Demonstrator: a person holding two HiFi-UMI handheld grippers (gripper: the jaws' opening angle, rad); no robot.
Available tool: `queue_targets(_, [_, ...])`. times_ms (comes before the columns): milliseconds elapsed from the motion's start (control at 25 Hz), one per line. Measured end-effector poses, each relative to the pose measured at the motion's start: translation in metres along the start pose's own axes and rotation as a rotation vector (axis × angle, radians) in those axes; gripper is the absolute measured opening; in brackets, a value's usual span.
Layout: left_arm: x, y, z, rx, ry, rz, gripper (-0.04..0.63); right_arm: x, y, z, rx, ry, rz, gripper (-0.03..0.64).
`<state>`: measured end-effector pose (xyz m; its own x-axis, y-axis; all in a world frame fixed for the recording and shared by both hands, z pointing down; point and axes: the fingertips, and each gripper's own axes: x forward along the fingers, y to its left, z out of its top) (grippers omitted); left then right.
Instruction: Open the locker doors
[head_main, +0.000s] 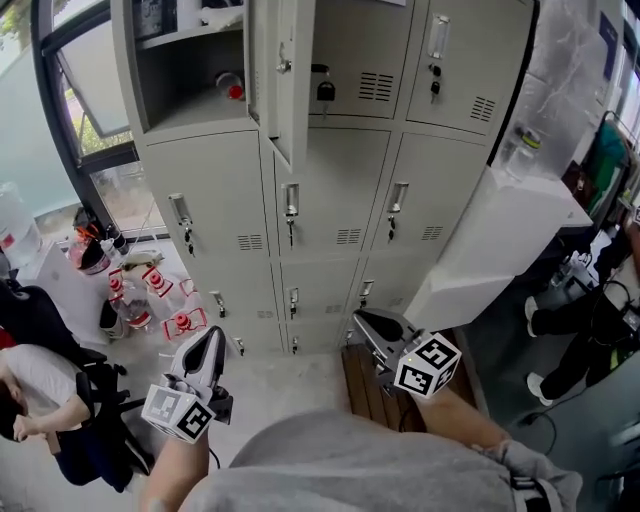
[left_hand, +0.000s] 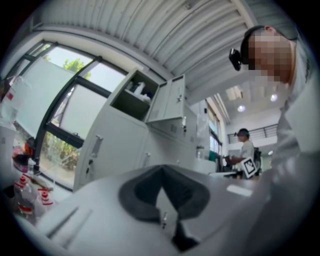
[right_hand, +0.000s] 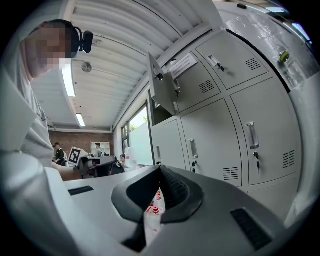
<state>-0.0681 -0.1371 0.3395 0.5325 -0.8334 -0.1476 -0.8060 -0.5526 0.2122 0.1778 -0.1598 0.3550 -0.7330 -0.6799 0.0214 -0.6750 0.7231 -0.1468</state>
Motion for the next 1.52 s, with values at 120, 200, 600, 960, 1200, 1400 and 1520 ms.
queue_targets(120, [-0.004,-0.001,-0.006,-0.011,0.01,0.029,0.003,-0.002,-0.004,-0.005,0.012,0.009,0.01,0.008])
queue_targets(200, [-0.007,-0.004,-0.011,-0.01,0.022,0.044,0.003,-0.002,-0.006,-0.011,0.023,0.019,0.021,0.008])
queue_targets(600, [-0.025,-0.023,-0.037,-0.015,0.081,0.155,0.003,0.003,-0.005,-0.068,0.104,0.109,0.146,0.008])
queue_targets(960, [-0.025,-0.046,-0.054,-0.036,0.098,0.216,0.003,-0.004,-0.014,-0.089,0.129,0.144,0.23,0.008])
queue_targets(1200, [-0.012,-0.057,-0.073,-0.056,0.128,0.237,0.004,-0.015,-0.028,-0.095,0.12,0.154,0.248,0.008])
queue_targets(1400, [-0.01,-0.053,-0.089,-0.061,0.161,0.251,0.003,-0.003,-0.031,-0.118,0.134,0.186,0.26,0.008])
queue_targets(1520, [-0.016,-0.036,-0.1,-0.067,0.177,0.263,0.005,0.016,-0.021,-0.131,0.12,0.21,0.269,0.009])
